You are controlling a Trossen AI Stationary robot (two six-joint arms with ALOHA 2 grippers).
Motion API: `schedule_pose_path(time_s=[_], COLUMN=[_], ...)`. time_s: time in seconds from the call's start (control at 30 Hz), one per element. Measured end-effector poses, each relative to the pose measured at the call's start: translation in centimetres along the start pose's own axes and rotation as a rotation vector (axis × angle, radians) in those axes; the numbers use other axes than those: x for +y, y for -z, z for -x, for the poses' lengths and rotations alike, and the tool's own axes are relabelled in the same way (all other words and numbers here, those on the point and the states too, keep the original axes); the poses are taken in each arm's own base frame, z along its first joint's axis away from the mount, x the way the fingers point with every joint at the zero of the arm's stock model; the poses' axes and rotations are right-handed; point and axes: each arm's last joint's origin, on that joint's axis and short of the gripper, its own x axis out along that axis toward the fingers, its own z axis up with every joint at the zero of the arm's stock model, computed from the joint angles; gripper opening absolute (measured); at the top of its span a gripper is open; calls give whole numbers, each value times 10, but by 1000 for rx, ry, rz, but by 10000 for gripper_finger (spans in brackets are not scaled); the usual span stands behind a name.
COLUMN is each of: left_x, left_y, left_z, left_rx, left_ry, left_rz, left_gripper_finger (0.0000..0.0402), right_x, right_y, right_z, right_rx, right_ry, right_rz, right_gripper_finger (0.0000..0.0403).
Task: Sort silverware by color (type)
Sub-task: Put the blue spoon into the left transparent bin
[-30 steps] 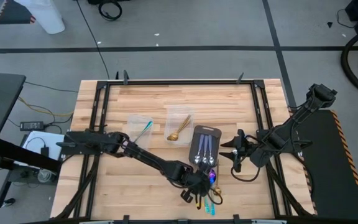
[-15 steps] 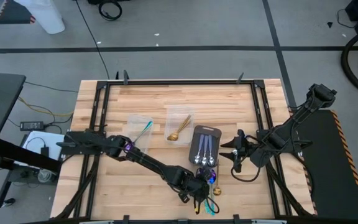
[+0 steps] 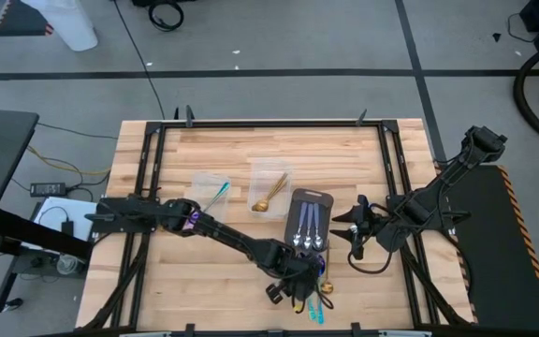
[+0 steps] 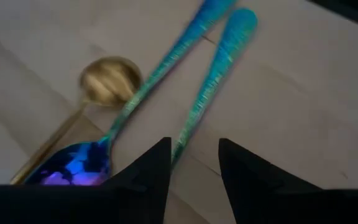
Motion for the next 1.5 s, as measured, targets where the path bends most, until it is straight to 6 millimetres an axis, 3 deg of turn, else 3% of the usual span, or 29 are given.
schedule_pose_path(time_s=[0.57,0.93,1.5], left_x=[1,15,12], left_y=[6,15,20], left_z=[-2,0,-11], left_rx=[35,-7,15], left_ry=[-17,26,54], left_rz=[-166,-140,-100], left_gripper_finger=[142,142,142], right_x=[1,1,2], right_y=[-1,-1,0], right_z=[0,0,-2], right_rx=[-5,-8,-7], right_ry=[-4,-7,-7], right_rz=[-6,-10,-16], right_gripper_finger=[189,189,189])
